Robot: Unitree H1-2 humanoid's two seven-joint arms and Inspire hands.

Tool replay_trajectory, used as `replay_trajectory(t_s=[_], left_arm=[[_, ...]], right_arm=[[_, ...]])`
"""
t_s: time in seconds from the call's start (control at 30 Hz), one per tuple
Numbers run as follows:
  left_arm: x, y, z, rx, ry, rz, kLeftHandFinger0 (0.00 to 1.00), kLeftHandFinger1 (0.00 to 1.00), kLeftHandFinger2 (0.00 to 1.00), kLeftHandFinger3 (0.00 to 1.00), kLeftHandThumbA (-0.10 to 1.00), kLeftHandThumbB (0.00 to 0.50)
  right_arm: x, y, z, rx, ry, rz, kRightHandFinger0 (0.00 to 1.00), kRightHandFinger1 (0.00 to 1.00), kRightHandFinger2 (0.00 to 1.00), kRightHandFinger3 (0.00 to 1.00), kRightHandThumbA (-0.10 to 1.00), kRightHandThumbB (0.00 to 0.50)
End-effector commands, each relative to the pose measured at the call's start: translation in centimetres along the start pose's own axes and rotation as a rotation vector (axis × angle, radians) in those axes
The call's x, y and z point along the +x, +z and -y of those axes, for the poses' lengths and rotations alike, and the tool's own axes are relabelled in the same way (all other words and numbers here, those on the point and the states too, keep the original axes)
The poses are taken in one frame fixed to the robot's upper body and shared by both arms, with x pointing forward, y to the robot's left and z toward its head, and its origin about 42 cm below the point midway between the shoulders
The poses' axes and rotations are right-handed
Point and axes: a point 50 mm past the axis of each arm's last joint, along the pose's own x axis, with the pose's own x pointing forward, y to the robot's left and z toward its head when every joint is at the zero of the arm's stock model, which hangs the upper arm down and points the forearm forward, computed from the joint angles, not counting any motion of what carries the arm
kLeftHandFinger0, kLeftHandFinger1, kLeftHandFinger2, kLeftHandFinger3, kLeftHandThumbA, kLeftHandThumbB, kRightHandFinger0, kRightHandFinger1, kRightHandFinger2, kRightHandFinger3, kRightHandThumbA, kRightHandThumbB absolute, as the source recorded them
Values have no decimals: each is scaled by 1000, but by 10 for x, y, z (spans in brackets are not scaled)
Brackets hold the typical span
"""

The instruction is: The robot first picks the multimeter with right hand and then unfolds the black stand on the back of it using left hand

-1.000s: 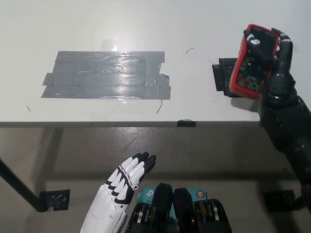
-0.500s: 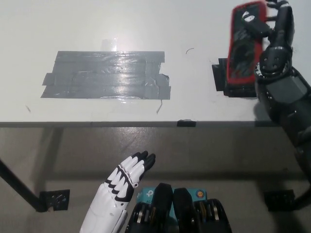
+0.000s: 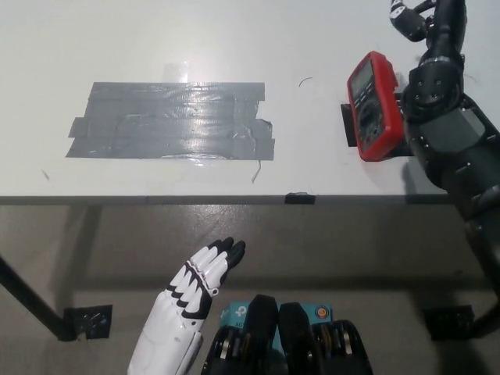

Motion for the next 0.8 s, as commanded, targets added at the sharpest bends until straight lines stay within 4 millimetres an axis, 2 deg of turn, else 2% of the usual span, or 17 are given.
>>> replay_trajectory(t_s=[0.0, 0.03, 0.07, 0.1, 0.17, 0.27, 0.37, 0.47, 0.5, 0.57, 0.6, 0.67, 0.73, 0.77], left_arm=[[2, 4, -2, -6, 8, 28, 1000, 1000, 1000, 1000, 1000, 236], [2, 4, -3, -5, 8, 25, 1000, 1000, 1000, 1000, 1000, 237], [2, 4, -3, -6, 8, 20, 1000, 1000, 1000, 1000, 1000, 247], [1, 3, -3, -3, 8, 18, 1000, 1000, 1000, 1000, 1000, 245], [1, 3, -4, 1, 5, 14, 1000, 1000, 1000, 1000, 1000, 245], [1, 2, -4, 4, 12, 21, 1000, 1000, 1000, 1000, 1000, 237], [4, 0, -6, 13, 2, 14, 1000, 1000, 1000, 1000, 1000, 252], [6, -4, -9, 33, -7, 4, 1000, 1000, 1000, 1000, 1000, 264], [8, -6, -10, 40, -12, -5, 1000, 1000, 1000, 1000, 1000, 271], [14, -11, -12, 54, -18, -6, 1000, 1000, 1000, 1000, 1000, 271], [15, -14, -13, 56, -24, -12, 1000, 1000, 1000, 1000, 1000, 277], [27, -26, -15, 62, -28, -23, 1000, 1000, 1000, 1000, 1000, 284], [49, -41, -19, 69, -6, -15, 1000, 1000, 1000, 1000, 1000, 272], [58, -46, -21, 63, 6, -8, 1000, 1000, 1000, 1000, 1000, 265]], right_arm=[[17, 42, 1, -57, 102, 135, 1000, 1000, 1000, 1000, 373, 312], [18, 42, 2, -66, 130, 142, 1000, 1000, 1000, 1000, 408, 321], [18, 42, 2, -74, 144, 143, 1000, 1000, 1000, 1000, 504, 340], [19, 43, 3, -103, 147, 149, 1000, 1000, 1000, 1000, 557, 322], [21, 45, 6, -125, 134, 152, 1000, 1000, 1000, 1000, 585, 301], [25, 51, 13, -76, 121, 185, 1000, 1000, 1000, 1000, 565, 291], [31, 67, 25, 12, 122, 248, 1000, 1000, 1000, 1000, 650, 297], [32, 96, 38, 63, 126, 347, 1000, 1000, 1000, 1000, 811, 357], [27, 108, 45, 69, 127, 395, 1000, 1000, 1000, 1000, 842, 343], [19, 128, 56, 113, 141, 472, 1000, 1000, 1000, 1000, 822, 328], [9, 137, 62, 142, 156, 508, 1000, 1000, 1000, 1000, 824, 340], [-11, 167, 82, 120, 162, 610, 1000, 1000, 1000, 1000, 897, 335], [-32, 204, 108, 121, 133, 753, 1000, 1000, 1000, 1000, 882, 334], [-38, 215, 116, 124, 120, 800, 1000, 1000, 1000, 1000, 908, 361]])
